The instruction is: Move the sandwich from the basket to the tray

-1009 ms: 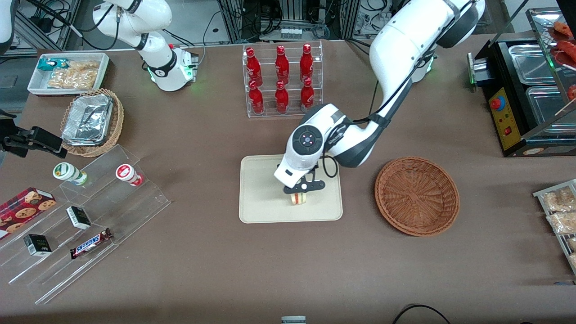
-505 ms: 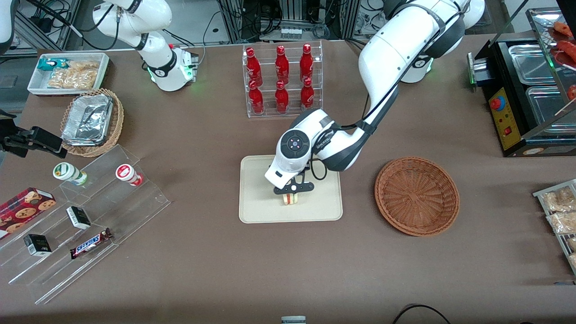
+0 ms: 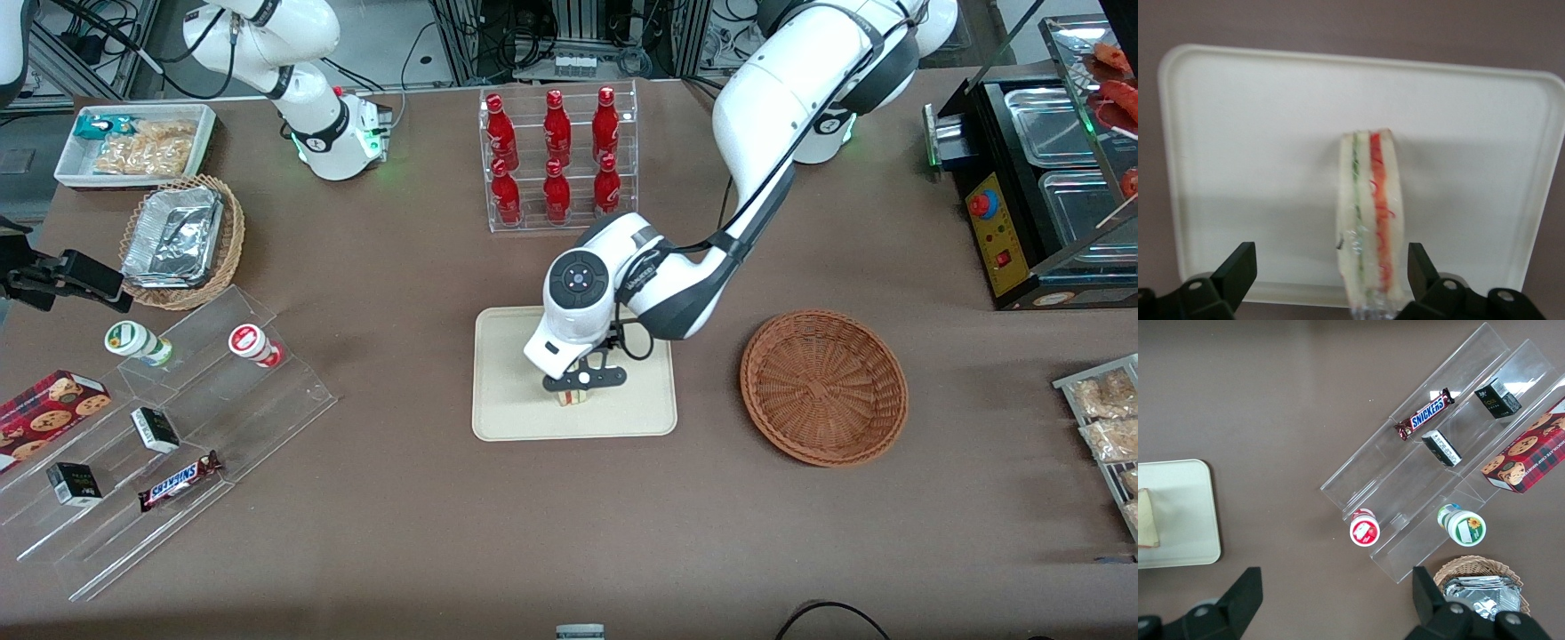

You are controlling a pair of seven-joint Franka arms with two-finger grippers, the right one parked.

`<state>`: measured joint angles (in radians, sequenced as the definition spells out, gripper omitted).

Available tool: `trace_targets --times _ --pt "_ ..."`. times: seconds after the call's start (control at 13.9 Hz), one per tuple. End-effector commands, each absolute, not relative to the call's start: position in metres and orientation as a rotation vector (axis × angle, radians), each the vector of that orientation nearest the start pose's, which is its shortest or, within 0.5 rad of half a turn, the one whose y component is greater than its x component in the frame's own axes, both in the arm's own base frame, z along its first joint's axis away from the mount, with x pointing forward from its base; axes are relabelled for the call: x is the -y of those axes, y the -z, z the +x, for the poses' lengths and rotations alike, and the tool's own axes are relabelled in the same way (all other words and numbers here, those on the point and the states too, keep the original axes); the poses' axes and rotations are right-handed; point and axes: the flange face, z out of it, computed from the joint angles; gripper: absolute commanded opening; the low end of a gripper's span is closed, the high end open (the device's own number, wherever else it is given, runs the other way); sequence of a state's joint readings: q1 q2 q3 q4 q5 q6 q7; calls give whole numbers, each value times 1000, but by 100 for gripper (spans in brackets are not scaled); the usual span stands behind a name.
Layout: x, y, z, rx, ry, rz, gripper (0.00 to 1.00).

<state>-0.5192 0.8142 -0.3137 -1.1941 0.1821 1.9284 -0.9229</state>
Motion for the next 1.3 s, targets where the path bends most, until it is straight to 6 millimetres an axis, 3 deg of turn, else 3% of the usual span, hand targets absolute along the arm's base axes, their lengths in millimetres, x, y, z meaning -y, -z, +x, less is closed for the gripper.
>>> trace_targets --times 0.0,0.22,0.36,0.5,0.72,0.79,0.94,1.08,1.23 --pt "482 -364 565 202 -35 -3098 100" --pt "437 -421 563 261 -117 -2990 100" --pt "377 -462 586 382 -112 -2984 100" --pt "324 -495 589 322 -153 -2957 100" --pt "243 -528 595 368 -192 -2919 100" --pt "231 -537 590 369 -223 -2901 100" --pt "188 -551 593 405 -266 -2888 100" --pt "162 -565 586 295 -318 -2899 100" --pt "136 -580 580 304 -341 -2899 100"
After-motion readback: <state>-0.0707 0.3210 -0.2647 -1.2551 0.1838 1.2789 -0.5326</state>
